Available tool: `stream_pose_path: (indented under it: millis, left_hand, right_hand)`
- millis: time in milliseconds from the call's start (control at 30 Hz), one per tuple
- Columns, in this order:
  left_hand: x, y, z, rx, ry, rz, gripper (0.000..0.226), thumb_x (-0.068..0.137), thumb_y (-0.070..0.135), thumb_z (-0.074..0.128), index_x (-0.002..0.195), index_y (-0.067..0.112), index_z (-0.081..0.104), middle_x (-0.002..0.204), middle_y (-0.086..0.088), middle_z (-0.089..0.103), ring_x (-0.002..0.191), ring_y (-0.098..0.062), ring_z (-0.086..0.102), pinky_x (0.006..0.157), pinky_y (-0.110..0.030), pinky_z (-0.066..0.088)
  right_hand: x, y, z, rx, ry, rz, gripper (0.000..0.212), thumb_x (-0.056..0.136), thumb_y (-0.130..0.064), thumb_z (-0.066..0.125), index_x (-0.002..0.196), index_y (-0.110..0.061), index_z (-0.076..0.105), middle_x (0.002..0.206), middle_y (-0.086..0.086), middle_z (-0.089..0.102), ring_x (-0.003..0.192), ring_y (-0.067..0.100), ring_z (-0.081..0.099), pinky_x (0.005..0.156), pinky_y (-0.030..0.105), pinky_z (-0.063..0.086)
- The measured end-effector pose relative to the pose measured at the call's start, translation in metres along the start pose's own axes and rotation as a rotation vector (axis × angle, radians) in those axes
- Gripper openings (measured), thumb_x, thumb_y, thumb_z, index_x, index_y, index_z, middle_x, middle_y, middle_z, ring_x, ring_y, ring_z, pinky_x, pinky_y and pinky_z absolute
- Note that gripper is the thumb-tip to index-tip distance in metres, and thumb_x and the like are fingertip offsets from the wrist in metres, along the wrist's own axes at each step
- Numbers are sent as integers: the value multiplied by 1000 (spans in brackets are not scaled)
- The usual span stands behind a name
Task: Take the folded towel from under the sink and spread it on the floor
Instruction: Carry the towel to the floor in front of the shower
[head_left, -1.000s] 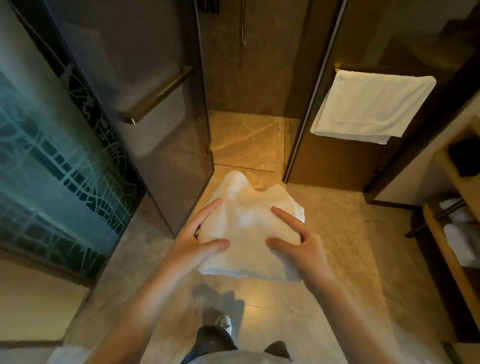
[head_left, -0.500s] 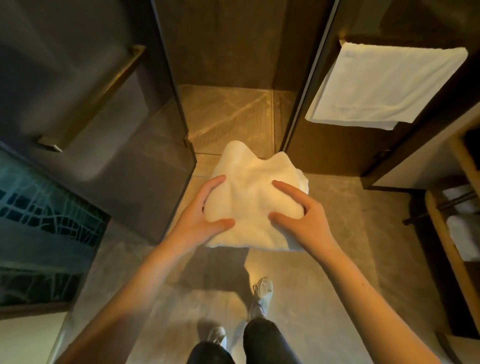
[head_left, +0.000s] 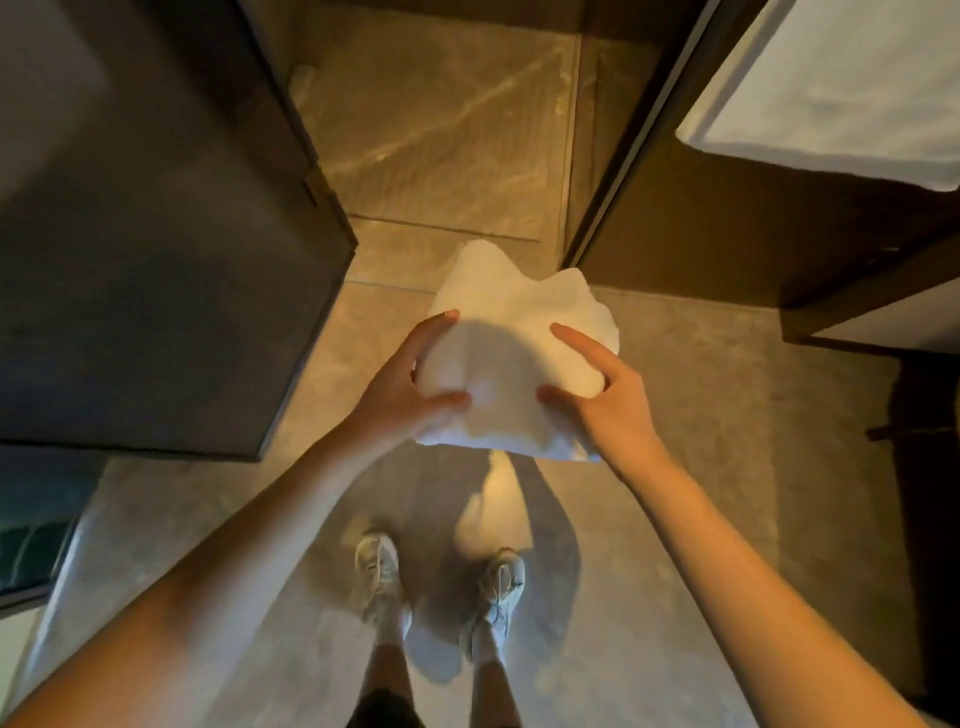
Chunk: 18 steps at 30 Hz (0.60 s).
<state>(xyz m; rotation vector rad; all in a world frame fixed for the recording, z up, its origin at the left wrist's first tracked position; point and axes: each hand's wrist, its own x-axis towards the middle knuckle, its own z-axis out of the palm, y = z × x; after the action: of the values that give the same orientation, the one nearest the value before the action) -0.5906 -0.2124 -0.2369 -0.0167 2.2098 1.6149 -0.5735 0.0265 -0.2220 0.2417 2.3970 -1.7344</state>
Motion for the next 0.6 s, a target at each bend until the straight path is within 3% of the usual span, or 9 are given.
stream_pose_path:
  millis: [67, 167, 233, 367, 467, 600]
  left_hand:
    - [39, -44, 14, -24, -16, -23, 84, 66, 26, 80, 130, 62, 40, 127, 45, 41, 112, 16, 48, 77, -10, 48]
    - [96, -118, 33, -22, -11, -29, 84, 68, 15, 81, 127, 60, 41, 133, 22, 46, 115, -2, 52, 78, -10, 45]
    - [132, -171, 43, 4, -2, -9, 85, 73, 4, 79, 129, 55, 41, 139, 12, 43, 123, -13, 47, 85, -18, 45]
    - [198, -267, 53, 47, 45, -29, 85, 75, -2, 71, 134, 51, 41, 137, 6, 41, 122, -18, 45, 87, -29, 47]
    - [252, -343, 57, 33, 41, -31, 85, 76, 2, 69, 129, 62, 42, 132, 13, 43, 118, -14, 46, 80, -22, 49]
    - [322, -455, 74, -20, 24, -38, 86, 74, 6, 75, 124, 69, 44, 131, 29, 37, 121, -7, 41, 71, -10, 46]
  right_hand:
    - [29, 47, 11, 13, 5, 40, 56, 78, -4, 79, 129, -20, 62, 122, -20, 56, 108, -21, 46, 92, 2, 41]
    - [77, 125, 34, 11, 15, 55, 56, 76, 2, 78, 128, -15, 63, 117, -21, 56, 97, -31, 46, 84, -2, 41]
    - [110, 177, 53, 0, -9, 53, 57, 75, 1, 80, 128, -13, 63, 120, -15, 58, 97, -29, 47, 82, -3, 39]
    - [171, 280, 102, 5, -2, 2, 58, 74, 0, 81, 128, -11, 62, 121, -14, 58, 97, -32, 46, 80, -5, 36]
    - [220, 362, 139, -13, 37, -77, 59, 74, -1, 82, 128, -12, 62, 118, -21, 55, 100, -34, 43, 81, -5, 35]
    - [278, 472, 178, -14, 57, -125, 60, 74, -2, 81, 129, -16, 61, 124, -17, 56, 109, -23, 48, 86, 1, 42]
